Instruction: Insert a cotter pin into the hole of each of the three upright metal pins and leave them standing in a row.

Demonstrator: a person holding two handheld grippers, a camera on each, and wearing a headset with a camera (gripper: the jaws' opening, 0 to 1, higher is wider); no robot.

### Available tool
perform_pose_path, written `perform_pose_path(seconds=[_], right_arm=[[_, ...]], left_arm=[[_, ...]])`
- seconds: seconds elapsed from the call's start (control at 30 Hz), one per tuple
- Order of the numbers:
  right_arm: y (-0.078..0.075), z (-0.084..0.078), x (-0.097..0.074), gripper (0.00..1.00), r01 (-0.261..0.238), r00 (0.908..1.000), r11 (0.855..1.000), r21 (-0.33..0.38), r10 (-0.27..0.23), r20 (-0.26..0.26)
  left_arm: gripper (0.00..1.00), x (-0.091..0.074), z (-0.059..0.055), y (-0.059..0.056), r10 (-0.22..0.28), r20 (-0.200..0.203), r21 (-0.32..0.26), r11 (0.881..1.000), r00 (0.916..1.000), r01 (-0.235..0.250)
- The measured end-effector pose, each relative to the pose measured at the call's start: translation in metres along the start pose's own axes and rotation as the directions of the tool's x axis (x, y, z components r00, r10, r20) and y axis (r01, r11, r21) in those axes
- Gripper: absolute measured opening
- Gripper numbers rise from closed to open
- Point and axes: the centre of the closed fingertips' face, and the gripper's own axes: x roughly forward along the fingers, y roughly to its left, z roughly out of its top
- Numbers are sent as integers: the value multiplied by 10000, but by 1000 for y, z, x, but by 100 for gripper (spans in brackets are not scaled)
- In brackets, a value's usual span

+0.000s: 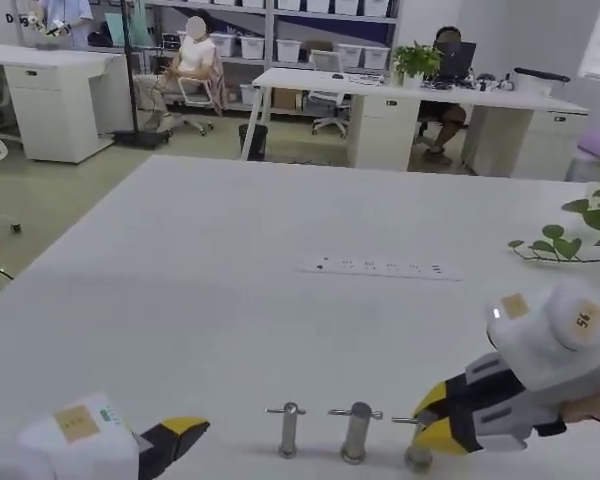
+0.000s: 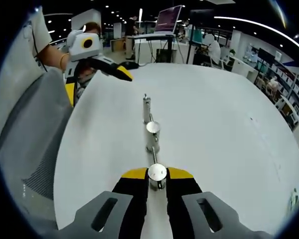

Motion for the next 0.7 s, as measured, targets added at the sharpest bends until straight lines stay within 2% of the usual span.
perform_pose_path(seconds=[0.27, 0.37, 0.7], right_arm=[[-7, -5, 0, 14, 14, 9999, 9999, -133, -16, -153], [-7, -5, -1, 14, -26, 10000, 10000, -85, 26, -46], [-8, -7, -2, 15, -444, 9989, 9988, 185, 441, 139]], left_arm=[[86, 0, -2, 0, -35, -51, -41, 10000, 10000, 35], [86, -1, -2, 1, -14, -83, -16, 10000, 10000, 13], [86, -1, -4, 3, 33, -175, -4, 10000, 9998, -33]])
